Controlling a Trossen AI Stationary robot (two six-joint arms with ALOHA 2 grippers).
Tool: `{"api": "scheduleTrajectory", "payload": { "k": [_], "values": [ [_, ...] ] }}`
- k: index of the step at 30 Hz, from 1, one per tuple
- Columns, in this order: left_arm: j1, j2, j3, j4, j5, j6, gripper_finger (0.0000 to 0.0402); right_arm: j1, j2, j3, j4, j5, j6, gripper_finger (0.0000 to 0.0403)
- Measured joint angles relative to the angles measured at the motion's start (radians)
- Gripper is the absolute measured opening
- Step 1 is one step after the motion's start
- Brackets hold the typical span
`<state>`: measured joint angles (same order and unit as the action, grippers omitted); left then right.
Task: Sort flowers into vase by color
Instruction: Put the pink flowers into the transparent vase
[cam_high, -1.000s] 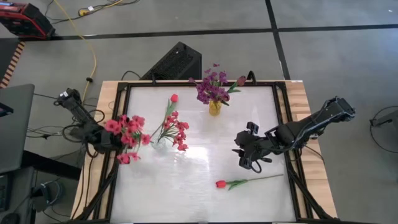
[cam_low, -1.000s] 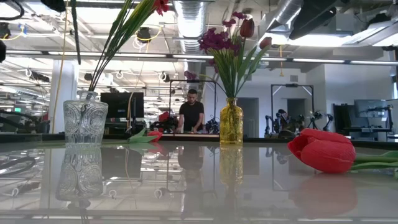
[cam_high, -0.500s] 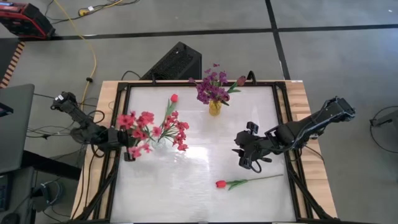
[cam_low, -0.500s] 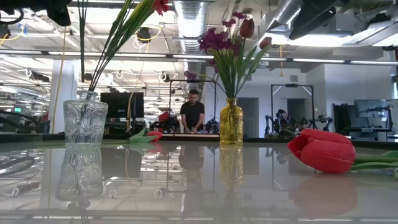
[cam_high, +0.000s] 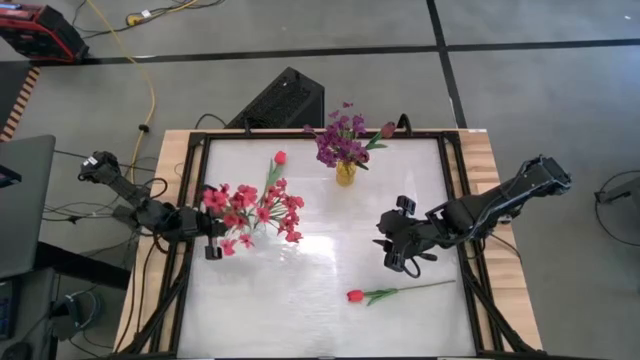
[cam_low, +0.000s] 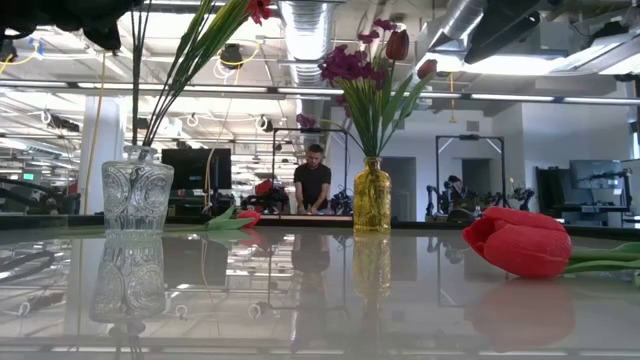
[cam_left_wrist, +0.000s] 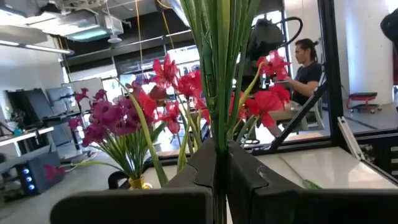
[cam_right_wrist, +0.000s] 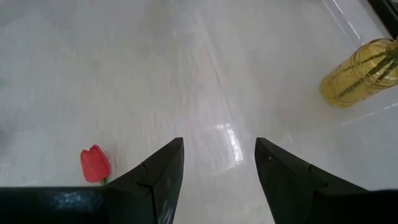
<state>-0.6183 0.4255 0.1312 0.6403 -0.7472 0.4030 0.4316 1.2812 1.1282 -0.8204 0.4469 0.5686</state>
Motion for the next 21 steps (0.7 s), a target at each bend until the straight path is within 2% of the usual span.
{"api": "scheduleTrajectory", "payload": {
  "k": [8, 14, 18, 21],
  "values": [
    [0.024, 0.0, -0.121, 0.182, 0.001, -0.015, 0.0, 0.009, 0.0, 0.0, 0.0, -0.009, 0.009, 0.0223],
    [0.024, 0.0, -0.118, 0.154, 0.012, -0.044, 0.0, 0.056, 0.048, 0.0, 0.023, -0.057, 0.009, 0.0223],
    [0.025, 0.0, -0.118, 0.134, -0.067, -0.108, 0.0, 0.076, 0.123, 0.0, 0.078, -0.12, -0.001, 0.0223],
    [0.025, 0.0, -0.118, 0.113, -0.18, -0.175, 0.0003, 0.079, 0.19, 0.0, 0.08, -0.182, -0.001, 0.0223]
  ]
}}
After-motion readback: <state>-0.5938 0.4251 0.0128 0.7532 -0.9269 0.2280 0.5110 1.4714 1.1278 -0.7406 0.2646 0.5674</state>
